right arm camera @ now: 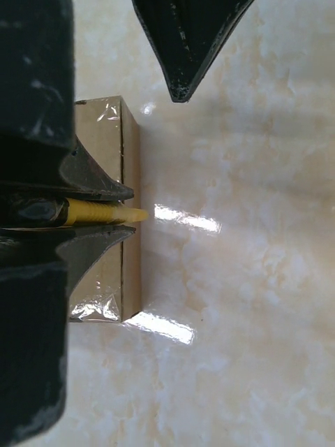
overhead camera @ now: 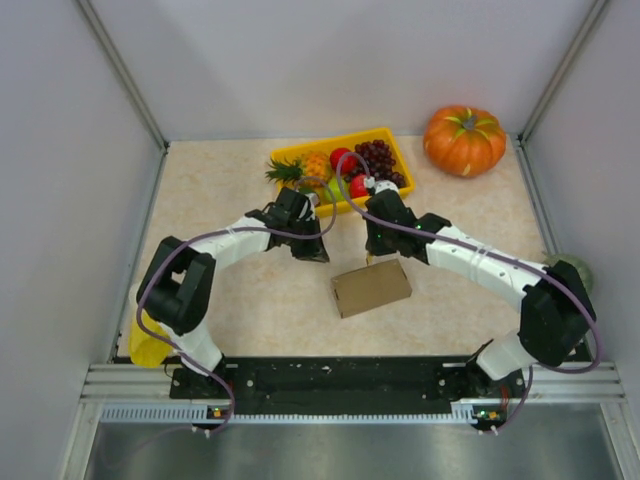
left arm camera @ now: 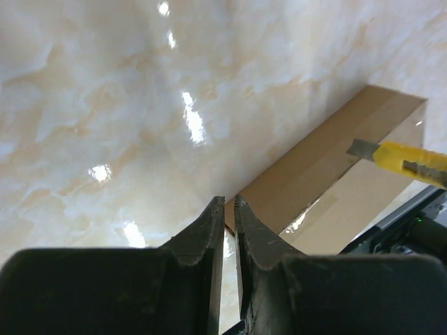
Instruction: Unpack the express box
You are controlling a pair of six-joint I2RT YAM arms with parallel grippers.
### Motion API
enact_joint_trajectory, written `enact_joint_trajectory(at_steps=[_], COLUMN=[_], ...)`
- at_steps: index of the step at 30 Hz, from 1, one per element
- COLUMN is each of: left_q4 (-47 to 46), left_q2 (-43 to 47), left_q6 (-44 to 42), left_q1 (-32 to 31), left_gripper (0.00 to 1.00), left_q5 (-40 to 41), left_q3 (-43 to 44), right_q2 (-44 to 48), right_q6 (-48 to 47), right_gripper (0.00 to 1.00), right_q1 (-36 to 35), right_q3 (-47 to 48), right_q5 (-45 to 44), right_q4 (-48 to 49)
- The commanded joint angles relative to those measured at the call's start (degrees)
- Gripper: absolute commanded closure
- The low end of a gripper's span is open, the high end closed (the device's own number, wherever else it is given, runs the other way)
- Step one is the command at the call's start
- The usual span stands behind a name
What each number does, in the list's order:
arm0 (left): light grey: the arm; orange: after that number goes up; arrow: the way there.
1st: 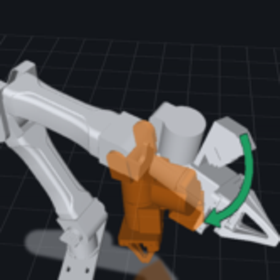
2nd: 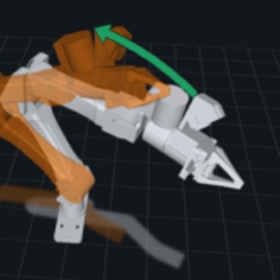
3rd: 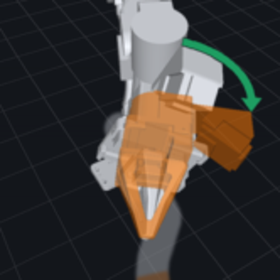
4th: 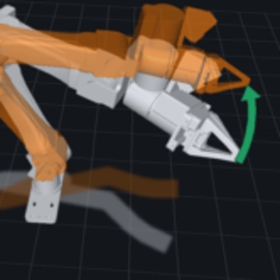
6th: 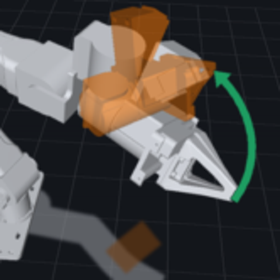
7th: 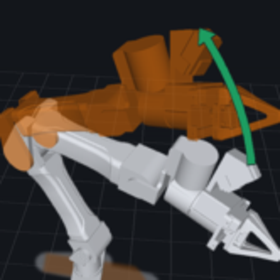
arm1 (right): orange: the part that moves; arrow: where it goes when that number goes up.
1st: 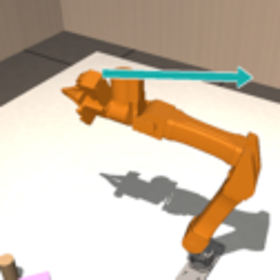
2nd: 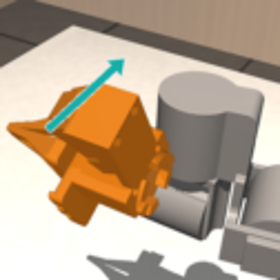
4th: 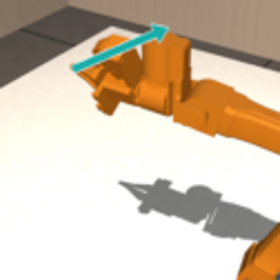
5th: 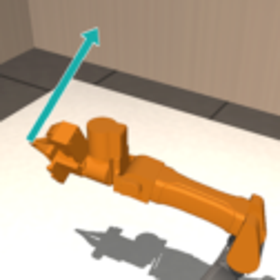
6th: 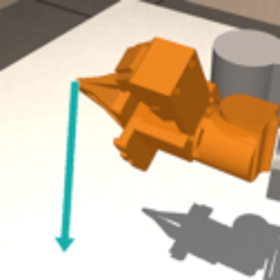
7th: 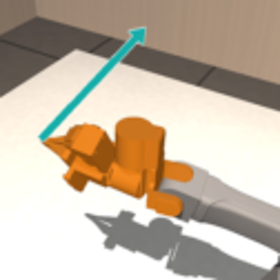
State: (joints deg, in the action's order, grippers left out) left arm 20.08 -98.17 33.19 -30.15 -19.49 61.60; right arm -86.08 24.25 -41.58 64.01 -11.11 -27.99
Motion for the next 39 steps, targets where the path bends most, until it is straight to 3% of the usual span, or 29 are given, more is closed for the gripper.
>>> enact_joint_trajectory(at_steps=[1, 5, 9, 10, 13, 17, 22, 29, 35, 39], left_q4=[-3.64, -5.13, -4.79, -4.09, -2.15, -2.14, -1.97, 0.05, 0.85, -2.75], left_q2=[1.4, 8.14, 14.05, 14.76, 16.87, 16.53, 10.99, 1.94, 2.1, 3.6], left_q6=[0.13, -5.66, -14.1, -16.12, -19.55, -22.72, -24.4, -23.35, -17.82, -13.69], left_q1=[1.06, 0.01, -6.22, -9.37, -14.82, -19.06, -26.18, -27.59, -25.66, -19.0], left_gripper=[0.84, 0.8, 0.72, 0.63, 0.49, 0.41, 0.47, 0.57, 0.61, 0.61], left_q5=[-3.98, -9.33, -13.03, -13.38, -13.39, -15.13, -14.1, -7.95, 5.67, 3.33], left_q3=[4.58, 1.86, -3.84, -4.56, -7.28, -9.48, -7.29, -3.51, -2.36, -4.12], right_q2=[3.55, 3.29, 3.2, 3.12, 3.38, 3.64, 3.21, 1.8, 3.29, 2.94], right_q6=[4.05, 4.32, 4.31, 4.23, 3.88, 3.79, 2.21, 1.5, 1.77, 1.76], right_gripper=[1.0, 1.0, 1.0, 1.0, 1.0, 1.0, 1.0, 1.0, 1.0, 1.0], right_q1=[0.27, 0.71, 2.55, 2.99, 3.96, 6.07, 8.36, 9.85, 9.94, 9.94], right_q3=[1.11, 3.22, 4.28, 4.46, 4.37, 3.23, 0.77, 0.07, -2.83, -4.5], right_q5=[-5.23, -10.05, -10.51, -10.42, -10.16, -7.89, -3.92, -0.58, 1.62, 3.2], right_q4=[-0.75, -2.33, -2.77, -2.69, -2.6, -2.16, 1.0, 2.32, 2.24, 2.23])
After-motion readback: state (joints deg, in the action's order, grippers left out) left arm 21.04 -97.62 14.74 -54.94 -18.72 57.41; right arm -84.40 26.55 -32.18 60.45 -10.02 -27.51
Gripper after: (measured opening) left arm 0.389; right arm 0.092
